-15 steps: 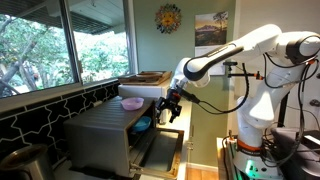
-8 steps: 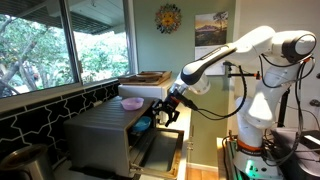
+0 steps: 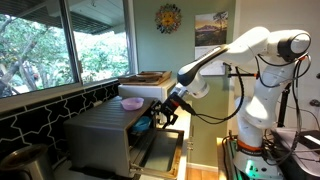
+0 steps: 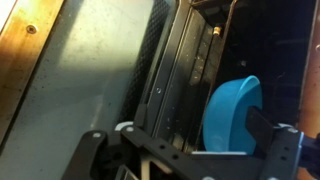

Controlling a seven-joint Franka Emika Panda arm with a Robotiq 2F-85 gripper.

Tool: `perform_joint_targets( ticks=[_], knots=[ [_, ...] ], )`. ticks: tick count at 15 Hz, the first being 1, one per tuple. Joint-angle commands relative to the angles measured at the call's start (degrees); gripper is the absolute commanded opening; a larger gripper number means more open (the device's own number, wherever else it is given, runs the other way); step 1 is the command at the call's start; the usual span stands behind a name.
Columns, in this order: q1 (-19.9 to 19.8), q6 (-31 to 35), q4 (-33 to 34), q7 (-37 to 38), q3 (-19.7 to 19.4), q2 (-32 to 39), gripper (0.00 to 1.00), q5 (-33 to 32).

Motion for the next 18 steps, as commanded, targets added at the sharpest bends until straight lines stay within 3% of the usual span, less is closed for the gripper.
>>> perform_joint_targets(
  ticks=[1,9,10,11,18],
  knots=[
    [1.29,3.1,0.43,-3.87,-0.43,1.84,1.0,7.54],
    [0.81,6.65,3.02,-10.11,1.03,5.05,1.0,20.51],
    [0.71,6.55,3.31,-11.04,1.15,5.41,0.9,21.51],
    [0.58,6.5,3.49,-11.83,1.25,5.76,0.74,22.06],
    [0.29,5.12,3.66,-13.07,0.92,7.02,0.19,21.01]
  ],
)
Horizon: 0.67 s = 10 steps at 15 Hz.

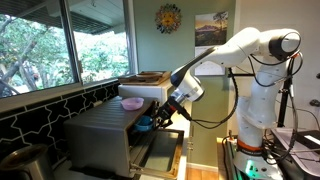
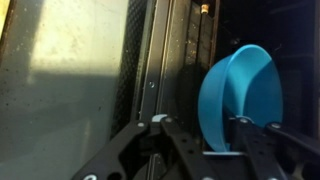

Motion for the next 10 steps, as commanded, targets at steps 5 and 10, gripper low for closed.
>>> perform_joint_targets(
  ticks=[5,10],
  knots=[
    [-1.56,-2.21,-1.81,3.62,1.09,-2.85,0.03,-6.26],
    [-4.51,-7.92,-6.63,16.59,2.1,-7.38,0.04,-28.7]
  ],
)
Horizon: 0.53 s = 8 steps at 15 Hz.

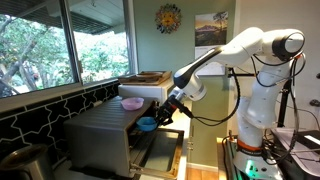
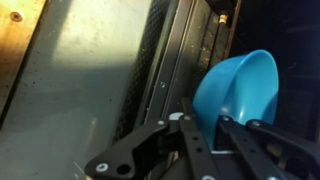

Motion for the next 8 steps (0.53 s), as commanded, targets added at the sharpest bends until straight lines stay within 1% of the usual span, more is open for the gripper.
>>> perform_joint_targets(
  ticks=[1,2,3,5,8],
  knots=[
    [-5.38,-7.77,-5.17,9.18,2.52,-6.46,0.04,-15.69],
    [-6.56,-10.98,-5.35,10.48,2.25,-8.45,0.04,-20.12],
    [-7.11,-14.2,-5.15,11.93,1.13,-10.7,0.04,-24.56],
    [-8.62,-21.05,-4.47,12.92,-0.3,-13.83,0.04,-31.07],
    [-9.83,-30.54,-2.55,11.84,-3.05,-18.18,0.04,-37.6]
  ],
)
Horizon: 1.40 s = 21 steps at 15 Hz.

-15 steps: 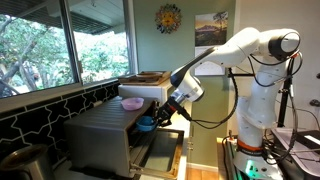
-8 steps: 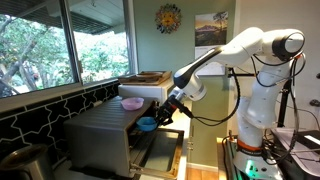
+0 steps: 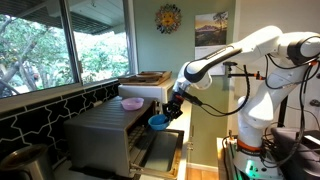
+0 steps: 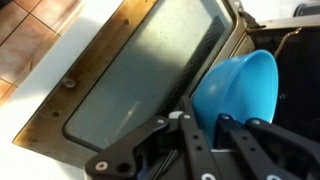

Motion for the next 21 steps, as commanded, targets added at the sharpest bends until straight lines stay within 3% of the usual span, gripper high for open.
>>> perform_joint_targets(
  ticks=[1,5,15,21],
  knots=[
    [-1.38,-10.88,0.75,0.28,-3.33,-7.51,0.04,-7.2],
    [-0.72,-18.16,4.76,-2.06,-6.43,-10.79,0.04,-7.08],
    [-0.21,-13.58,16.34,-0.44,-3.62,-2.47,0.04,1.71],
    [-2.72,-9.83,25.28,8.55,0.02,7.8,0.04,-1.15]
  ],
)
